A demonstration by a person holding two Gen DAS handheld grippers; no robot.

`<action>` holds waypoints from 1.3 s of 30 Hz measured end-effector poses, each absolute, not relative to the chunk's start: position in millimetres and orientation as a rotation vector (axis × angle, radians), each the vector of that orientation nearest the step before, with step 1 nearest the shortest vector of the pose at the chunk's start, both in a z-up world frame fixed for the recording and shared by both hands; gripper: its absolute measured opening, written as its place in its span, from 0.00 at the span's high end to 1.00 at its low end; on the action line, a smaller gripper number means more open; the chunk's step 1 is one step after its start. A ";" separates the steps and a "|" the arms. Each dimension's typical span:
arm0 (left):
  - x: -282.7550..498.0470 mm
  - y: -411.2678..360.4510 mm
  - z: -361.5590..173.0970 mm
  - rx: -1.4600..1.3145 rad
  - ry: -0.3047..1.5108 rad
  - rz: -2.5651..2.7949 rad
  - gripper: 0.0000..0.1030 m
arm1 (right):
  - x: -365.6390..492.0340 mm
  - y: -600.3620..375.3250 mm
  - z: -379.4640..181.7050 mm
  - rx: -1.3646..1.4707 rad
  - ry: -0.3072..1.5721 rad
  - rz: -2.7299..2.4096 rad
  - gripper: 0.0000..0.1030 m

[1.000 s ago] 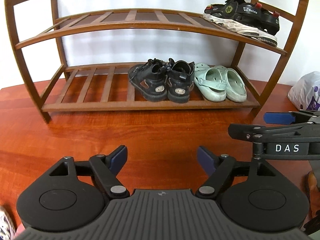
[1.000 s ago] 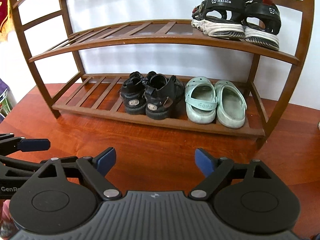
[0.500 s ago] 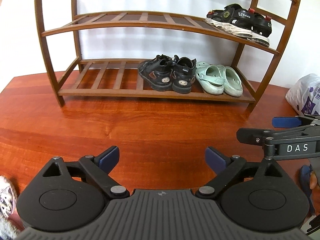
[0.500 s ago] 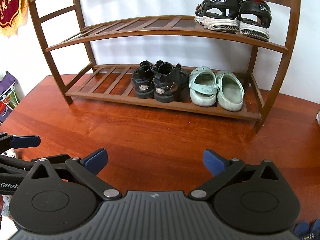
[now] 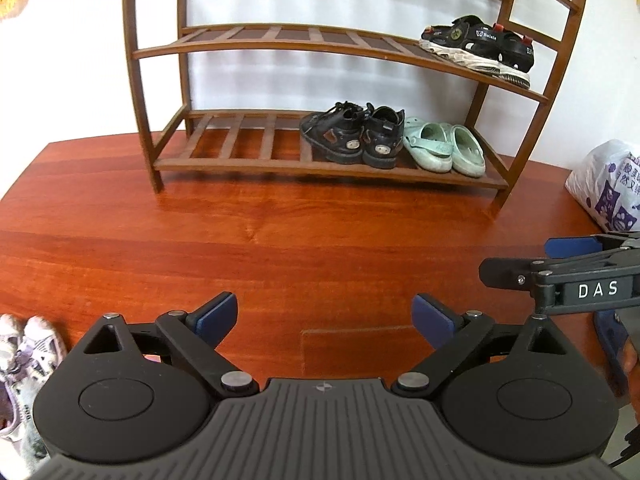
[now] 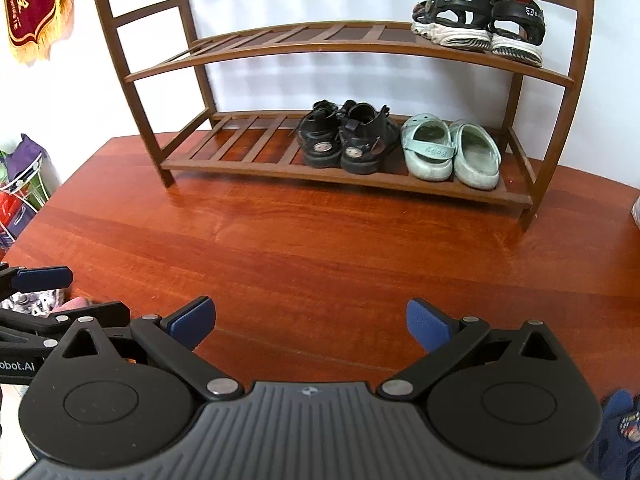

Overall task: Organize scattered shoes
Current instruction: 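Open both tools and pull them back from the rack, then move both tools down toward the pink fur-lined slippers on the floor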

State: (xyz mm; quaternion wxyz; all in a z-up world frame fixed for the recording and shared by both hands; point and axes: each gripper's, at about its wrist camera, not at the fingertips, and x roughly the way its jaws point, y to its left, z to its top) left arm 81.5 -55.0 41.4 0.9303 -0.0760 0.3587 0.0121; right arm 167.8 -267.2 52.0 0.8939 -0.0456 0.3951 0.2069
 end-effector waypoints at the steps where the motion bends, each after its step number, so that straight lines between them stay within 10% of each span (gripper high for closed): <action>1: 77.8 -52.8 41.0 -0.155 0.735 0.024 0.08 | 162.7 -263.4 51.7 -0.095 0.821 0.429 0.01; 39: -20.7 120.1 19.1 -0.126 0.817 0.129 0.08 | 96.9 -146.4 42.8 -0.126 0.855 0.536 0.01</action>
